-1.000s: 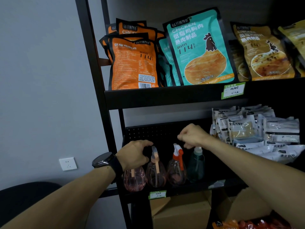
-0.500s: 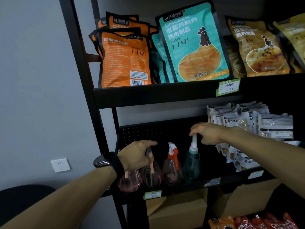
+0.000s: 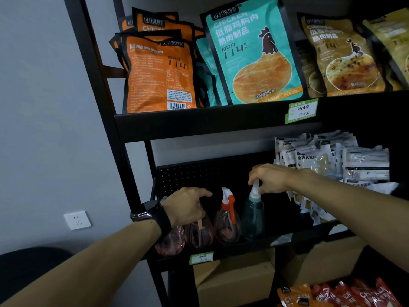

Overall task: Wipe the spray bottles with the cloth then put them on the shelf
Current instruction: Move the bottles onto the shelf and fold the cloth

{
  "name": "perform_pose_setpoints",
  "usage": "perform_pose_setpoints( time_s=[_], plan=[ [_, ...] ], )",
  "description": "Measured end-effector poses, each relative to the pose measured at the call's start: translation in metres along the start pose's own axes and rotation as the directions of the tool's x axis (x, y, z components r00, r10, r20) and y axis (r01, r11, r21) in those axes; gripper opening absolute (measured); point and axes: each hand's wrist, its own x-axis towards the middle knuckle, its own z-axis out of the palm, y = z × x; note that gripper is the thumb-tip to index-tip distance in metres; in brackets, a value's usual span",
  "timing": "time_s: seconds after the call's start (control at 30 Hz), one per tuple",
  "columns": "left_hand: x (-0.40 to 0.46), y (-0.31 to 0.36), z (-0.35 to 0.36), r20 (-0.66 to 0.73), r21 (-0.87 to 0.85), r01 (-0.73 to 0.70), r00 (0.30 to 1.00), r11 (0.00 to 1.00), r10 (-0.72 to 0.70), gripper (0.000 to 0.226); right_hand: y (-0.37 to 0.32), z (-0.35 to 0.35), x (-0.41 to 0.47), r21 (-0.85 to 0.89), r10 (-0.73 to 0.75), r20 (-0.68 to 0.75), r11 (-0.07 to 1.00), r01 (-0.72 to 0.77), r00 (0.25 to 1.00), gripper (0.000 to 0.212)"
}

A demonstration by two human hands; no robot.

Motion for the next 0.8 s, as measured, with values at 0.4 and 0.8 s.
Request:
perform_pose_setpoints(
  time_s=[0.4,0.8],
  plan=[
    [0.002,0.002,0.001,0.009,0.048,-0.004,1.000,0.999,0.004,0.054,-0.014,-0.005,-0.005,-0.079,0.070,0.017,0.995,-0.068,0.997,0.039],
    [0.002,-0.001,0.002,-0.039,0.062,-0.001,0.999,0.998,0.003,0.052,-0.028,-0.010,-0.011,-0.072,0.156,-0.011,0.985,-0.157,0.988,0.035]
  ],
)
